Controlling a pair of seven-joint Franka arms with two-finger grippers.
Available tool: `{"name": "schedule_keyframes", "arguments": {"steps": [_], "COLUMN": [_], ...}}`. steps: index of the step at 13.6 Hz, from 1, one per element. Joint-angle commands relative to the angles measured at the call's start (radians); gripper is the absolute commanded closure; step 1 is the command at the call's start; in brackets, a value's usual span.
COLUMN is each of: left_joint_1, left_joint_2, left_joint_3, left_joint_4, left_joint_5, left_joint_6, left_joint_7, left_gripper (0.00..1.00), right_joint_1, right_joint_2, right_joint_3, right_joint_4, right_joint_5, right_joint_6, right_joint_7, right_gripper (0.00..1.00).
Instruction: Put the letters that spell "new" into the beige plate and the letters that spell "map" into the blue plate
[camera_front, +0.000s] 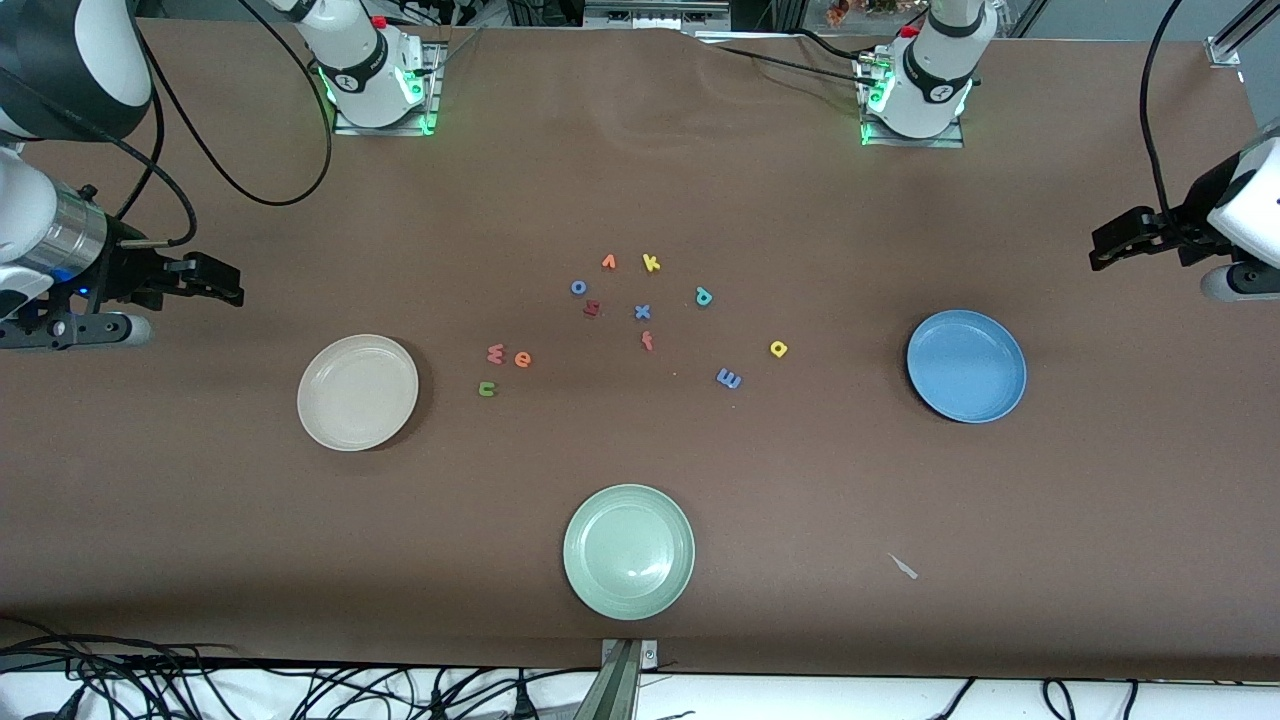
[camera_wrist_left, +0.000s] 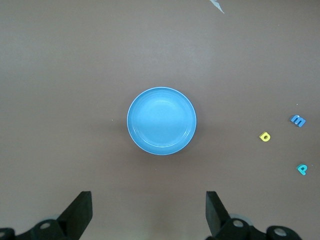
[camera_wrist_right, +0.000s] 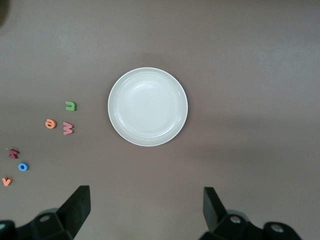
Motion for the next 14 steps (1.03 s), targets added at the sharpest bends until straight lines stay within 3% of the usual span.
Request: {"name": "schedule_keyframes", "arguments": {"steps": [1, 14], "left_joint_1": [0.007, 0.005], "left_joint_2": [-0.014, -0.015], "left_joint_3": [-0.002, -0.008], "left_joint_4": [-0.018, -0.032], "left_joint_5": [-0.030, -0.031], "left_joint_6": [0.015, 0.018], "left_joint_7": [0.020, 0.019], "left_gripper": [0.00, 0.00], "right_joint_1": [-0.002, -0.002], "right_joint_2": [-0.014, -0.015], "right_joint_3": [0.004, 0.004], "right_joint_4": [-0.019, -0.027], "right_joint_5": [-0.005, -0.005], "right_joint_6": [0.009, 0.015], "right_joint_7": [-0.009, -0.009], "right_gripper": [0.00, 0.00]}}
